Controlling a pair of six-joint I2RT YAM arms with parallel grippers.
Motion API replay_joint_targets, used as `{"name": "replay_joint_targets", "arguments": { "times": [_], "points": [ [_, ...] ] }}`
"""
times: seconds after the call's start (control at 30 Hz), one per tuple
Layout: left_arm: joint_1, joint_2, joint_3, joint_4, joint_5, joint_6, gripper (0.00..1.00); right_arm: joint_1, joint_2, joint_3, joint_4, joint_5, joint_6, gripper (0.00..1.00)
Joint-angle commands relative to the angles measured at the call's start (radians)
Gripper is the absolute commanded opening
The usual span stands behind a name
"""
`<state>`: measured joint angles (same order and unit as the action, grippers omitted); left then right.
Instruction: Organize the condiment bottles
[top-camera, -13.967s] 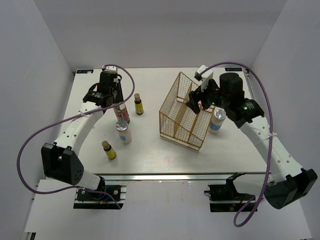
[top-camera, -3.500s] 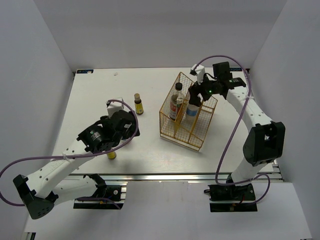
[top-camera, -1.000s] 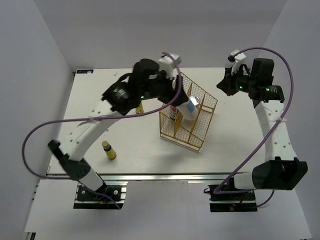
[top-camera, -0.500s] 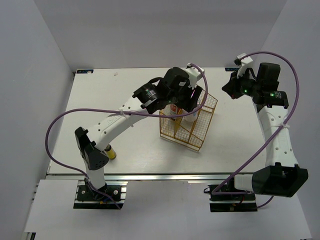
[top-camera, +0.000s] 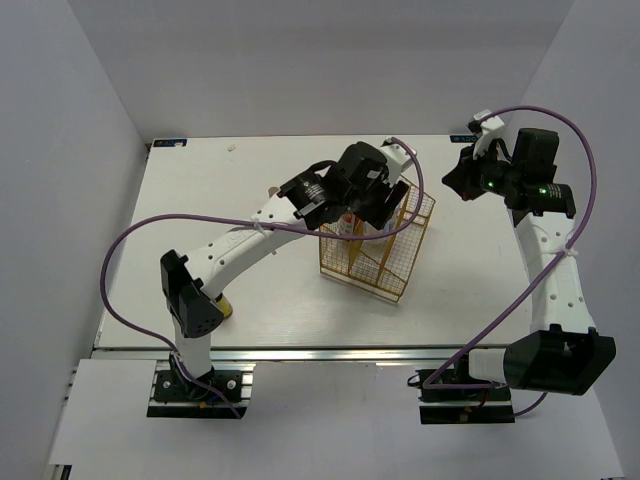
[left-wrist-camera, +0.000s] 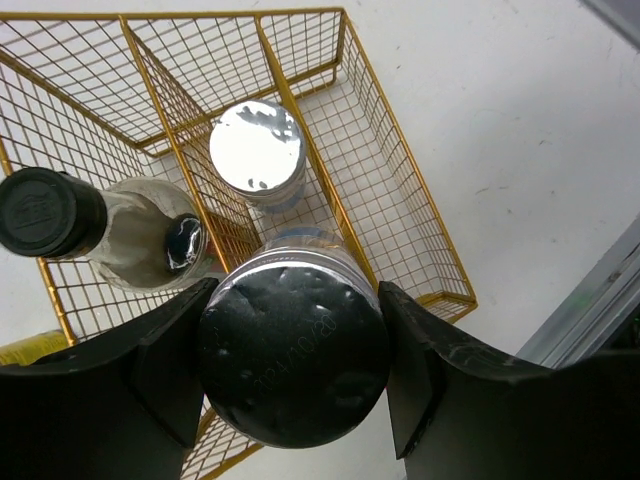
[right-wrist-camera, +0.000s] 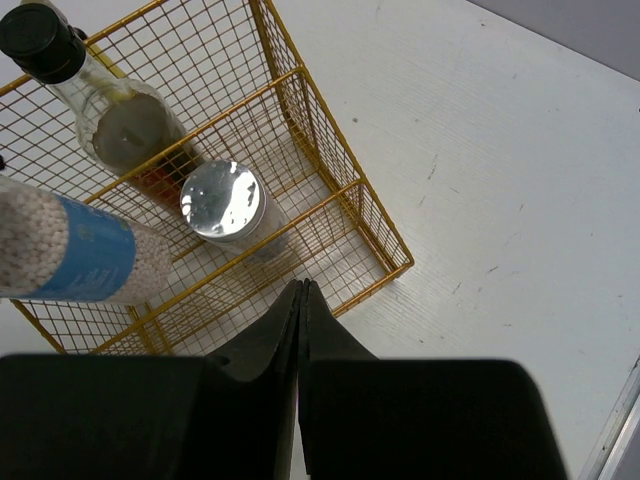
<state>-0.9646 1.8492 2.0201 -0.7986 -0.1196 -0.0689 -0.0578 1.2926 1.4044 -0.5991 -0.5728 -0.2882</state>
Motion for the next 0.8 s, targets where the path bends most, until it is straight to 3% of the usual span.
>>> {"name": "replay_joint_targets", "arguments": {
  "times": [0.0, 0.6, 0.73, 0.77],
  "points": [
    [-0.011, 0.001, -0.011, 0.058, -0.022, 0.023, 0.0, -0.004, -0.03, -0.008, 0.038, -0.025, 0.015, 0.0],
    [-0.049, 0.058, -0.08, 0.084, -0.066, 0.041, 0.01, -0.002, -0.033, -0.028, 0.042, -0.038, 0.018, 0.0],
    [-0.054, 0.064, -0.087, 0.084, -0.072, 0.044, 0.11, -0.004, -0.035, -0.028, 0.039, -0.039, 0.018, 0.0],
    [-0.054, 0.064, -0.09, 0.087, -0.072, 0.044, 0.19, -0.004, -0.035, -0.028, 0.041, -0.039, 0.018, 0.0]
  ]
}}
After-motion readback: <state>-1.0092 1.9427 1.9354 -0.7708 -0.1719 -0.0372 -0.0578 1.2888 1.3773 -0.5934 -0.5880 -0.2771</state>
